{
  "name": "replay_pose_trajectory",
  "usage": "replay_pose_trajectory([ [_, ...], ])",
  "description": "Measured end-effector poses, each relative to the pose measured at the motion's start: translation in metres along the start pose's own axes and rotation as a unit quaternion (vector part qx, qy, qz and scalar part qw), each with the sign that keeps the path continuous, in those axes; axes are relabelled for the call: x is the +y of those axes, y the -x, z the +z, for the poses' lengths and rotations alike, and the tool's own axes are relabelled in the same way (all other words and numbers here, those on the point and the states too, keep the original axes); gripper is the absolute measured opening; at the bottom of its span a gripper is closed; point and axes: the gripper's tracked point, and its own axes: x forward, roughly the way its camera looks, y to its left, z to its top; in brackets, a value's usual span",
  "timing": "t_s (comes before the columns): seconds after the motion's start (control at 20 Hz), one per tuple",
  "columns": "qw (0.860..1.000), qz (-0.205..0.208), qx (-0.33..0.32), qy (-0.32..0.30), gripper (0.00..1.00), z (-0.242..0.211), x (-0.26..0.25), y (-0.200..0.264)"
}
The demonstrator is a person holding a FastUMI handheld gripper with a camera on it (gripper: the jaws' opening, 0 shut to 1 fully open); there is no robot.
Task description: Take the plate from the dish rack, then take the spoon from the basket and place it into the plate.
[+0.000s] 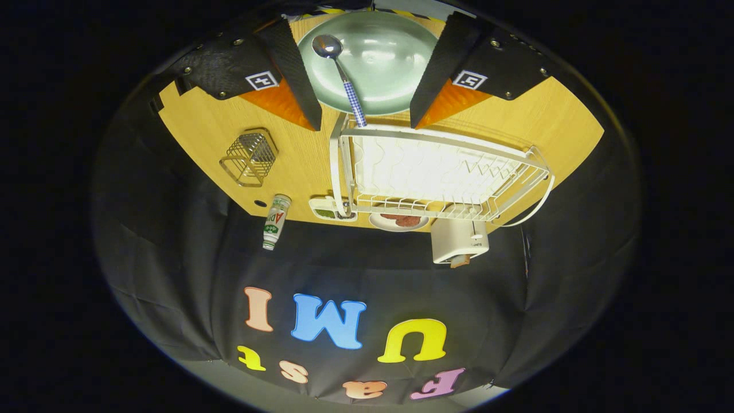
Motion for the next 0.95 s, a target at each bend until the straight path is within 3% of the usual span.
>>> replay_pose_trajectory([
  [0.35, 0.995, -0.004, -0.091, -0.027, 0.95, 0.105, -0.031, 0.01],
  [0.7, 0.978, -0.021, -0.199, -0.049, 0.95, 0.218, -0.089, 0.025],
  [0.95, 0.968, -0.038, -0.236, -0.07, 0.95, 0.248, -0.138, 0.025],
])
